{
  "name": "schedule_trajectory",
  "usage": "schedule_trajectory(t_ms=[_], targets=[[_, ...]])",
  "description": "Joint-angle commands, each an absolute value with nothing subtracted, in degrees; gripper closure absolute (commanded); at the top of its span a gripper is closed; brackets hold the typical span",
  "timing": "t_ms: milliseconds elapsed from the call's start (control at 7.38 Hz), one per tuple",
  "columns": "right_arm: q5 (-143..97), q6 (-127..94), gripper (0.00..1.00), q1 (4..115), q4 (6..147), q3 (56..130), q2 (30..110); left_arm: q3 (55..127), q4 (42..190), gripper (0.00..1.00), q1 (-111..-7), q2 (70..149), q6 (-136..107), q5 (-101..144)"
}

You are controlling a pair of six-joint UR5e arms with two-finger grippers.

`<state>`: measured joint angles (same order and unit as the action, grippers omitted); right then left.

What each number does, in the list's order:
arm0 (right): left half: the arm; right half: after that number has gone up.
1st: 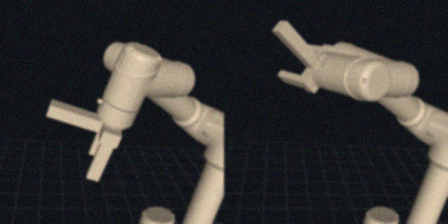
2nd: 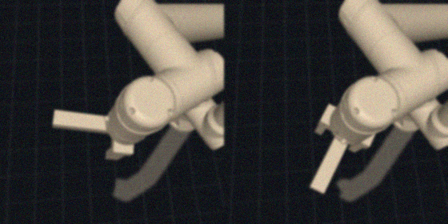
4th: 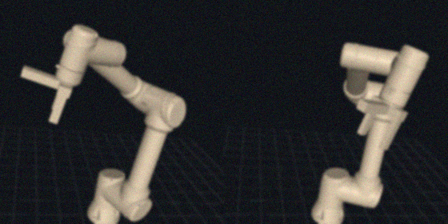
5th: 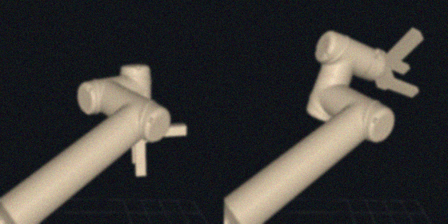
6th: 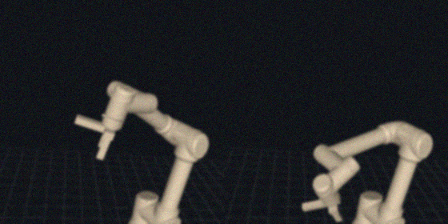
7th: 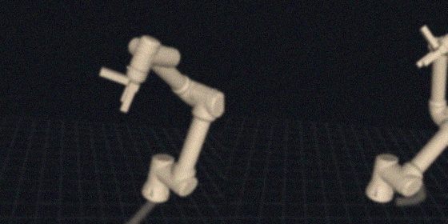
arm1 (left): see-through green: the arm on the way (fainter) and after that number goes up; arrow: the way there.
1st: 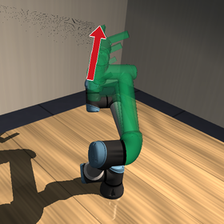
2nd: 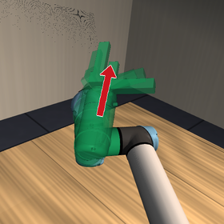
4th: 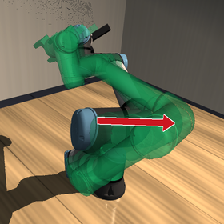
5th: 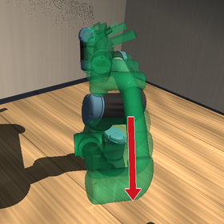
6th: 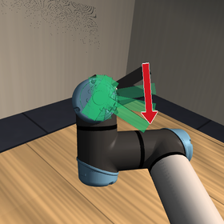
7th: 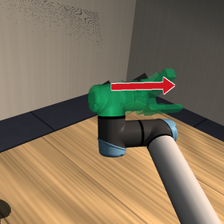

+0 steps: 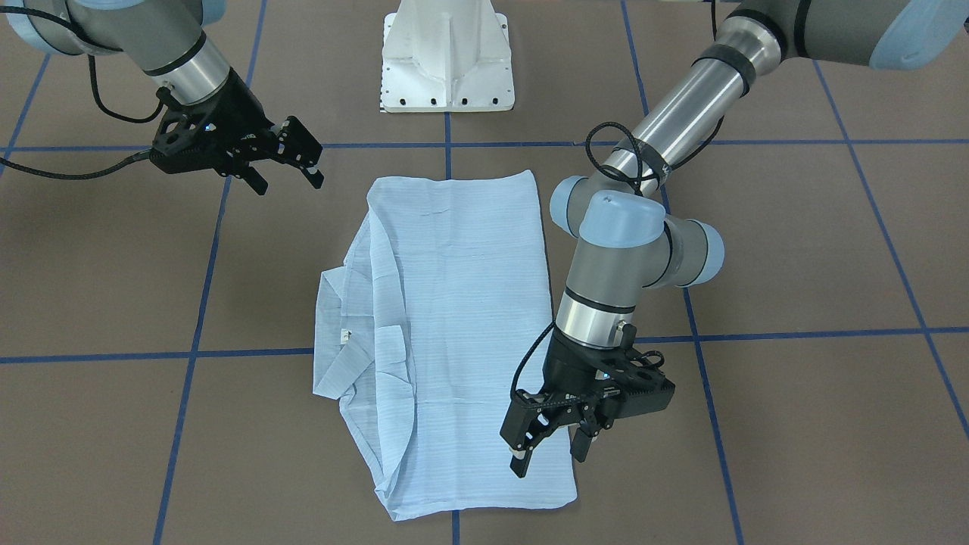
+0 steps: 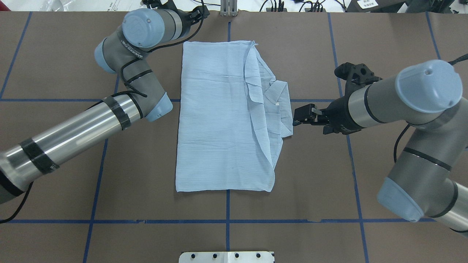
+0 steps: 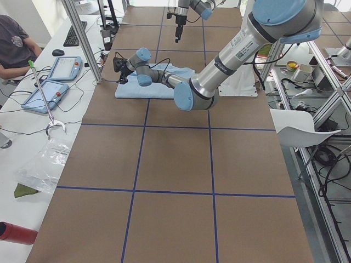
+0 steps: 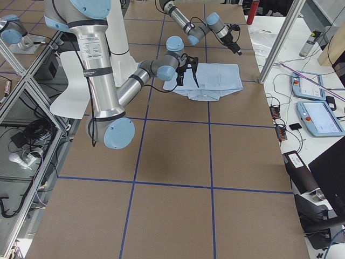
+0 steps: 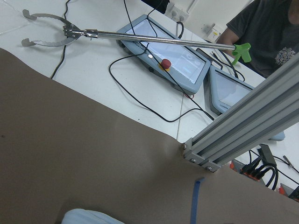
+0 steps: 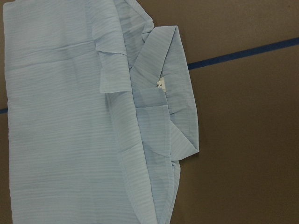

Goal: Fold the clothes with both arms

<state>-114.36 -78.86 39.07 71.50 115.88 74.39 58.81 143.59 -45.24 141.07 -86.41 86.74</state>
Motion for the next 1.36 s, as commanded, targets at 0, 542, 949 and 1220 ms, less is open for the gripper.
schedule_trajectory(t_ms=[0, 542, 949, 1220], targets=[[-110.59, -75.96, 0.0, 36.93, 71.72, 107.88, 67.18, 73.5, 143.0, 0.01, -45.44, 129.61, -86.31, 94.42], [-100.22, -64.2, 0.0, 30.42, 74.43, 94.96, 58.91, 88.92, 138.89, 0.01, -44.83, 118.23, -86.83, 96.76], [-99.14, -59.86, 0.0, 28.31, 74.88, 91.94, 57.48, 91.41, 138.43, 0.01, -44.56, 116.89, -89.81, 98.61], [-98.09, -55.84, 0.0, 27.77, 78.9, 91.76, 57.31, 91.41, 138.43, 0.01, -44.39, 116.98, -91.49, 98.61]])
